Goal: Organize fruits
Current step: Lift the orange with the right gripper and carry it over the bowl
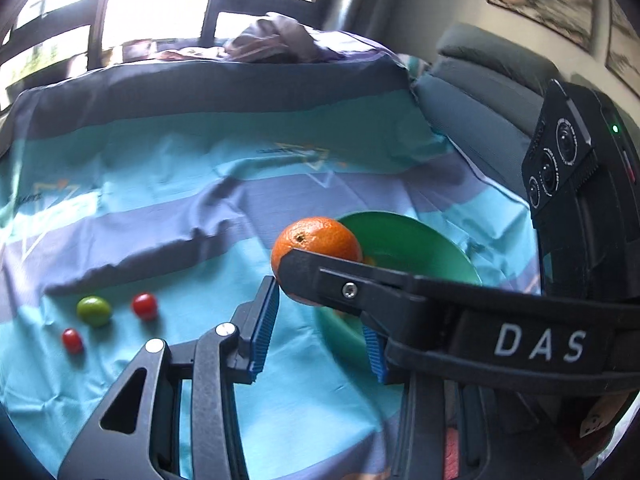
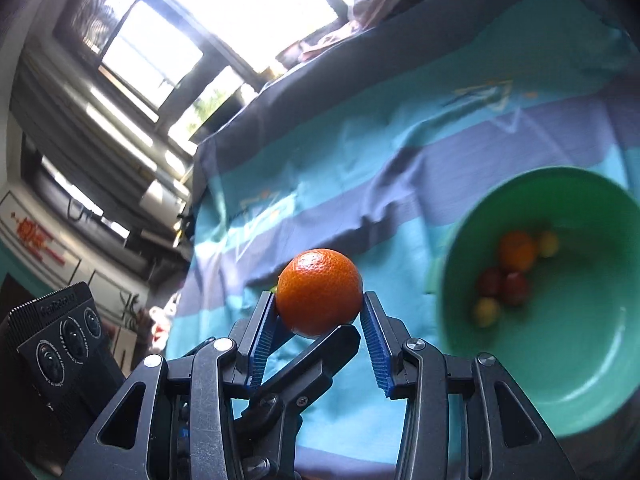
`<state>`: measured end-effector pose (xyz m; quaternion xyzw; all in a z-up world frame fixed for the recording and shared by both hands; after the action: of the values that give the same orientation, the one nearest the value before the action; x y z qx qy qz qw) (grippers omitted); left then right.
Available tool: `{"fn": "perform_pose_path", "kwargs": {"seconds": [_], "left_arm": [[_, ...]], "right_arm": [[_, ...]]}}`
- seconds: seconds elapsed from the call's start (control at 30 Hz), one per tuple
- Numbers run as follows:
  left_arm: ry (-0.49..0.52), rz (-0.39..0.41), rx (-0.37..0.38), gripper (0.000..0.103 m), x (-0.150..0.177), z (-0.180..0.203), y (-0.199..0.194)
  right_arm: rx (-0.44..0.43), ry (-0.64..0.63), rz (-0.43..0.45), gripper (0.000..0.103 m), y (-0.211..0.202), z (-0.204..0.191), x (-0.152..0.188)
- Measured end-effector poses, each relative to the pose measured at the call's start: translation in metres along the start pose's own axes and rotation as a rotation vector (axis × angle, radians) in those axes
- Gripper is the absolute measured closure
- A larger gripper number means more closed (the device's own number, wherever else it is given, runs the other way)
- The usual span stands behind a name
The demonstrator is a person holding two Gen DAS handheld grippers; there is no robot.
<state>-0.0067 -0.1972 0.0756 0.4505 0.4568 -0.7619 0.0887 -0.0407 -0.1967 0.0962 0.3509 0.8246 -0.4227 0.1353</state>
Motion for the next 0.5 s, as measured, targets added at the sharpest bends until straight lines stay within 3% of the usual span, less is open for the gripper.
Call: {"fn": "perform_pose_path", "kwargs": {"seconds": [0.2,0.5], "left_arm": [[0.052,-0.057,0.063,0.063,-0.002,0.035,0.042],[0.075,-0.131,0.139,0.065,0.007,0.064,0.082]], "right_arm": [[0.064,0.083,0.048,0.057,-0.012,0.055,-0.014],[0.187,0.141,0.041,0.057,-0.016,0.11,-0.016]]}}
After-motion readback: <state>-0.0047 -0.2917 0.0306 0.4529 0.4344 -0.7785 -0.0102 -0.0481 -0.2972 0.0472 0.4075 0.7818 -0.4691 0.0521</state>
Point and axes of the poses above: each gripper's, at about its wrist camera, not at the fingertips, and y roughly the way its jaws point, z to its right, x to its underside, the point moved 10 cm from there along y, roughly the way its jaws point, and after that the axes turned 4 degrees about y, right-handed, at the moved point
